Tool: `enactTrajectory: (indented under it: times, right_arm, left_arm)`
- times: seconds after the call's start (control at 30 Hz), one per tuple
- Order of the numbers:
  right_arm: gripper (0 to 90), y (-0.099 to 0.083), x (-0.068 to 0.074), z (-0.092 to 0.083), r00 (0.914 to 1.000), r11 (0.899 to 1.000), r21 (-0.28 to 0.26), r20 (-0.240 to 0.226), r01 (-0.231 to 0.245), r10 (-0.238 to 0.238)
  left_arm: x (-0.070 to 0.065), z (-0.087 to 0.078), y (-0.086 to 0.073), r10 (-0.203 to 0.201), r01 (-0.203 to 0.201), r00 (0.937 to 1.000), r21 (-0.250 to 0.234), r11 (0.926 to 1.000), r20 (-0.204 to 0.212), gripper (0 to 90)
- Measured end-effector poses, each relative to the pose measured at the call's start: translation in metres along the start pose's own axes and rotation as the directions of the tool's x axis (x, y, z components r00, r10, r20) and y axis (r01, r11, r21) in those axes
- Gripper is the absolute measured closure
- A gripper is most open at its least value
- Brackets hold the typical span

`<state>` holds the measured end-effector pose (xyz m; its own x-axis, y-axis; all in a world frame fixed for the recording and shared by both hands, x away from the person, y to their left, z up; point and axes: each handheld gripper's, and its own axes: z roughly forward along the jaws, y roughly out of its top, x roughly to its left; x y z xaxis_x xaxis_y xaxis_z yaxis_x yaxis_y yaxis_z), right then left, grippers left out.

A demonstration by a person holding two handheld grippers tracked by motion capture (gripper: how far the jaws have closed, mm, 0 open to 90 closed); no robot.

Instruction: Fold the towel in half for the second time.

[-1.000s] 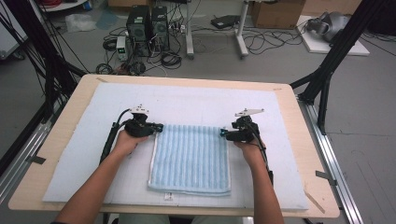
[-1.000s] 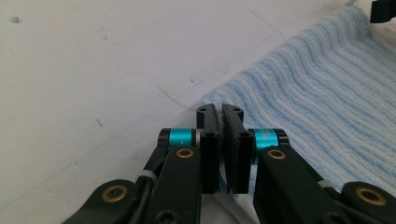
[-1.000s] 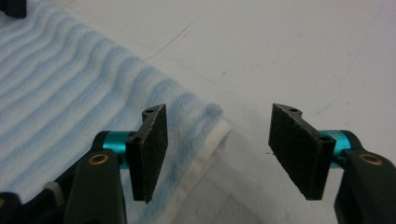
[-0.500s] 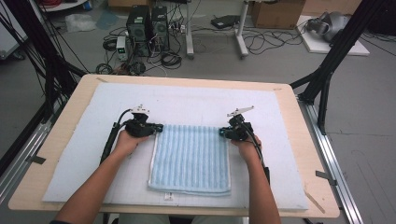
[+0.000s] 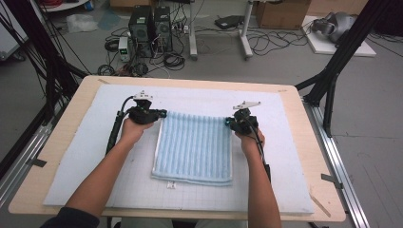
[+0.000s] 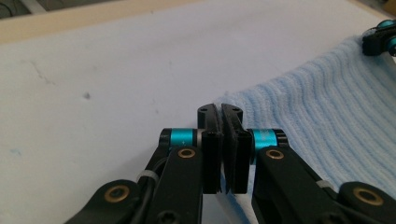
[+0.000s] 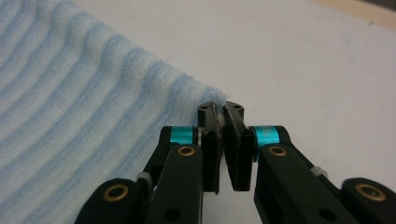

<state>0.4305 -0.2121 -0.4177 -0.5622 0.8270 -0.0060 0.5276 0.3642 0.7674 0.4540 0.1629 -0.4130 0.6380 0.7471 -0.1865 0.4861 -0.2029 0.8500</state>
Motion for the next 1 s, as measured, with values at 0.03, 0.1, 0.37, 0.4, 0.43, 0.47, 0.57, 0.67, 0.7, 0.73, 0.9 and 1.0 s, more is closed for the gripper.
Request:
enactTrajectory:
  times: [0.03,0.1,0.37,0.4,0.43,0.47,0.57,0.67,0.7,0.73,0.9,1.0]
  right_arm:
    - [85.7,0.004,0.000,-0.001,1.0000,1.000,-0.009,0.007,-0.002,0.002]
    - [85.7,0.010,-0.001,-0.002,1.0000,1.000,-0.030,0.007,-0.003,0.003]
    - [85.6,0.009,0.005,-0.008,0.9996,0.999,-0.052,-0.028,-0.002,0.001]
    - [85.7,0.009,0.006,-0.008,0.9995,0.999,-0.052,-0.030,0.002,-0.004]
    - [85.7,0.008,0.009,-0.011,0.9994,0.998,-0.057,-0.034,0.001,-0.003]
    - [85.7,0.007,0.009,-0.013,0.9992,0.998,-0.070,-0.040,0.000,-0.003]
    - [85.7,0.004,0.013,-0.022,0.9986,0.996,-0.090,-0.052,0.006,-0.010]
    - [85.7,-0.001,0.016,-0.032,0.9976,0.994,-0.112,-0.067,0.009,-0.017]
    - [85.7,-0.002,0.017,-0.035,0.9971,0.993,-0.120,-0.074,0.008,-0.017]
    - [85.7,-0.004,0.019,-0.037,0.9967,0.992,-0.128,-0.079,0.011,-0.021]
    - [85.7,-0.018,0.026,-0.053,0.9927,0.988,-0.149,-0.111,0.031,-0.048]
    - [85.7,-0.024,0.033,-0.060,0.9907,0.987,-0.159,-0.123,0.038,-0.058]
  left_arm:
    - [0.001,-0.002,0.002,-0.003,0.003,1.0000,-0.022,0.9997,-0.004,86.3]
    - [0.003,-0.005,0.004,-0.022,0.022,0.9998,-0.037,0.9991,-0.002,86.3]
    - [0.000,-0.019,-0.002,-0.032,0.034,0.9986,-0.027,0.9991,0.042,86.0]
    - [-0.002,-0.021,-0.004,-0.033,0.034,0.9982,-0.032,0.9989,0.051,86.0]
    - [-0.003,-0.023,-0.005,-0.033,0.035,0.9979,-0.035,0.9988,0.056,86.0]
    - [-0.004,-0.024,-0.006,-0.033,0.036,0.9976,-0.040,0.9986,0.061,86.0]
    - [-0.011,-0.033,-0.012,-0.018,0.021,0.9972,-0.046,0.9987,0.072,86.0]
    - [-0.018,-0.041,-0.019,-0.003,0.007,0.9965,-0.052,0.9986,0.084,86.0]
    - [-0.020,-0.044,-0.021,0.007,-0.002,0.9962,-0.056,0.9984,0.087,86.0]
    - [-0.023,-0.047,-0.024,0.014,-0.008,0.9960,-0.066,0.9978,0.089,86.0]
    - [-0.029,-0.061,-0.035,0.020,-0.009,0.9926,-0.094,0.9955,0.120,86.0]
    - [-0.034,-0.068,-0.043,0.030,-0.016,0.9906,-0.109,0.9939,0.133,86.0]
